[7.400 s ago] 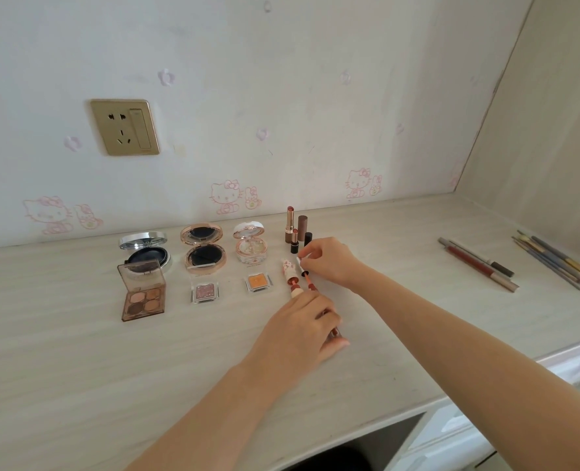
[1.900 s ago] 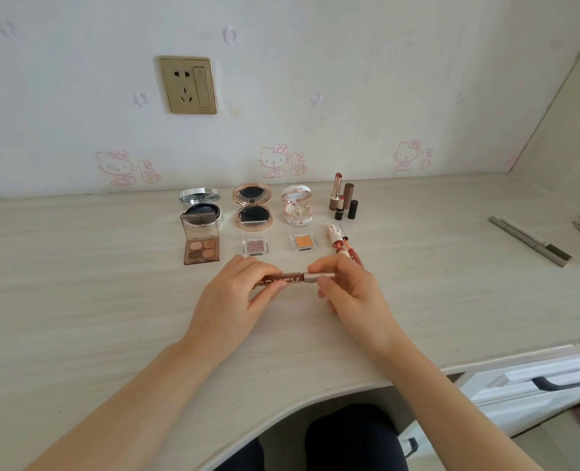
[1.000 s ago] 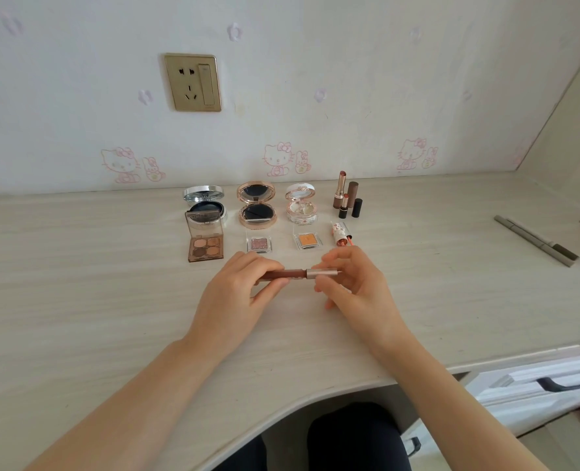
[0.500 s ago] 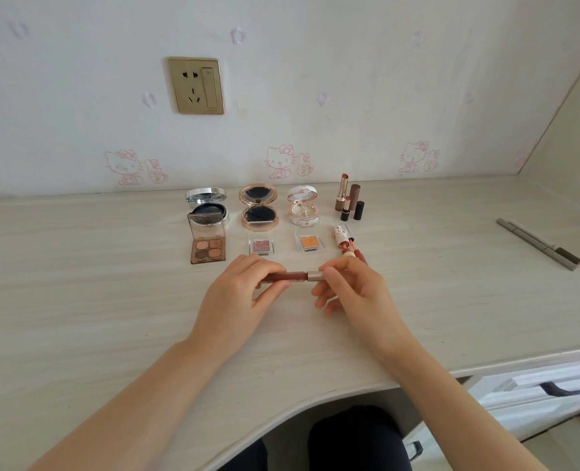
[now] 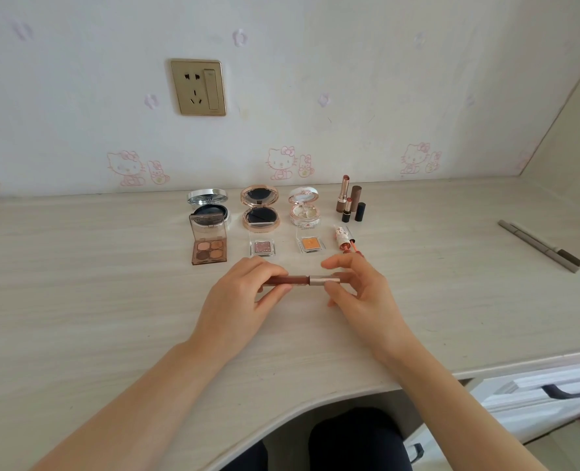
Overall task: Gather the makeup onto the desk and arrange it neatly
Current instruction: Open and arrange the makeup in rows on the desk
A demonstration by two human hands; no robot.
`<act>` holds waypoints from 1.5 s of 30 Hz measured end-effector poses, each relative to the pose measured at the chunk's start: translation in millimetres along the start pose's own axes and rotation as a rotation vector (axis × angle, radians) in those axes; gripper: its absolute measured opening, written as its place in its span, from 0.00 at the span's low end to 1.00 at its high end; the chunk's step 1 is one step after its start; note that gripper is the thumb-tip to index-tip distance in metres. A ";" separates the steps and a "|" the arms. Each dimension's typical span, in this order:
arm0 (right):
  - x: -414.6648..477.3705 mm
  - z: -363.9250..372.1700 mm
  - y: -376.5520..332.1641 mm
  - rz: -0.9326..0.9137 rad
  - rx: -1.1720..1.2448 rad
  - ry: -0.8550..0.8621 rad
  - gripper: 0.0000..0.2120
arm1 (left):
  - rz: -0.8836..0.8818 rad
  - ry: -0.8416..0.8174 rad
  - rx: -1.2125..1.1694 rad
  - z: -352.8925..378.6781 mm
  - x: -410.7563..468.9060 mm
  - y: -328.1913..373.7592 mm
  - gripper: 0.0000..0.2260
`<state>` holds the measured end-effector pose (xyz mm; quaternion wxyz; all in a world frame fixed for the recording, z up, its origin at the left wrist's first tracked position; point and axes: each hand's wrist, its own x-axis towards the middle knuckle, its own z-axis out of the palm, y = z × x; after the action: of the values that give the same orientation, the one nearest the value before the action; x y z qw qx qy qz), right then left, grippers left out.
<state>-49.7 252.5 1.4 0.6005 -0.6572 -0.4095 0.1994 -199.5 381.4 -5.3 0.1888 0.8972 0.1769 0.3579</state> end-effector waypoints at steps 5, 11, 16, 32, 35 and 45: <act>1.3 3.3 -1.5 0.120 0.076 0.059 0.08 | -0.016 0.007 -0.022 -0.1 1.1 0.8 0.08; -0.6 2.7 -1.4 0.059 0.047 0.028 0.07 | -0.017 -0.007 -0.029 0.3 0.9 -0.2 0.08; -2.7 0.1 -7.2 -0.003 0.117 0.072 0.12 | -0.002 -0.030 -0.060 1.9 -0.6 2.4 0.11; 4.7 -66.7 -24.4 0.034 0.113 0.252 0.08 | 0.082 -0.123 -0.161 5.1 0.1 35.3 0.15; 8.9 -78.0 -20.6 0.076 0.123 0.253 0.07 | 0.146 -0.177 -0.116 7.9 1.5 41.9 0.11; 48.8 -116.4 -23.5 0.093 -0.025 0.250 0.06 | 0.355 -0.244 0.011 57.8 30.1 88.7 0.11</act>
<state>59.7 216.3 58.2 0.6289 -0.7025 -0.3030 0.1383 -121.8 306.0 14.4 0.1379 0.9520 -0.0063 0.2733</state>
